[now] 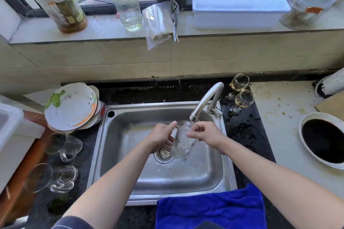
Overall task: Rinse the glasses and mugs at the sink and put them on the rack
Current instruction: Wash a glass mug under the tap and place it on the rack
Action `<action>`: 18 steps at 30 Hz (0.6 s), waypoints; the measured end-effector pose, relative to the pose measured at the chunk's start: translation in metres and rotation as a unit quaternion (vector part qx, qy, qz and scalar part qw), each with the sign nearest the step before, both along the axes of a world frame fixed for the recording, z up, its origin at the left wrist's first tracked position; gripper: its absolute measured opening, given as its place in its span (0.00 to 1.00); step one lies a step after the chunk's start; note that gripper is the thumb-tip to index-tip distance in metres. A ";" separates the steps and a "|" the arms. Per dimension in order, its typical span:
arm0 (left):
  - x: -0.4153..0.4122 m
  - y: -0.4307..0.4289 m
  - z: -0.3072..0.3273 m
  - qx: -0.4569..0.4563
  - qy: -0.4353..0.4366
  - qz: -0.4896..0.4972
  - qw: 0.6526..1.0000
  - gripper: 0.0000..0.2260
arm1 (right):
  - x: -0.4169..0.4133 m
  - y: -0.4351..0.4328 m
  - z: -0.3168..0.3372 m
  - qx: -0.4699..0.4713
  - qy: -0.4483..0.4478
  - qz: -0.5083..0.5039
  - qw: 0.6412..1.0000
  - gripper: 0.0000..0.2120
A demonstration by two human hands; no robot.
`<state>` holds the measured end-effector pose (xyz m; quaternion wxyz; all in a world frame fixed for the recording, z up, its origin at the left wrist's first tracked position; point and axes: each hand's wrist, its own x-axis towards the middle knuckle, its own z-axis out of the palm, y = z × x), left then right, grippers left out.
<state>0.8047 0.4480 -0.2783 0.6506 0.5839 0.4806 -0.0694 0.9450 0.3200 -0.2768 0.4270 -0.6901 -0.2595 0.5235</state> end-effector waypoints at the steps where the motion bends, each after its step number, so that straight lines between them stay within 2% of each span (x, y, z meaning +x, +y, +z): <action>1: 0.001 -0.001 0.000 -0.004 0.002 0.002 1.000 0.20 | 0.000 0.001 -0.004 -0.002 0.019 -0.030 0.999 0.07; 3: 0.002 -0.005 0.001 -0.028 -0.001 0.023 0.999 0.19 | -0.001 0.002 -0.011 -0.009 0.056 -0.090 0.994 0.07; 6: 0.004 -0.012 0.001 -0.077 -0.013 0.073 0.994 0.19 | -0.010 0.003 -0.014 -0.031 0.065 -0.140 0.988 0.18; 10: 0.004 -0.018 0.003 -0.105 -0.033 0.094 0.989 0.18 | -0.011 0.000 -0.013 -0.061 0.097 -0.143 0.983 0.23; 12: 0.003 -0.020 0.006 -0.110 -0.040 0.076 0.990 0.13 | -0.005 -0.001 -0.016 -0.063 0.085 -0.131 0.986 0.31; 14: 0.004 -0.015 0.006 -0.044 -0.037 0.030 0.998 0.06 | 0.001 0.001 -0.014 -0.055 0.055 -0.099 0.992 0.36; 16: 0.007 -0.006 0.007 0.030 -0.051 -0.024 0.998 0.13 | 0.008 0.003 -0.010 -0.049 0.033 -0.058 0.997 0.41; 18: 0.007 -0.002 0.009 0.053 -0.075 -0.074 0.993 0.10 | 0.015 0.005 -0.009 -0.046 0.024 -0.045 0.998 0.44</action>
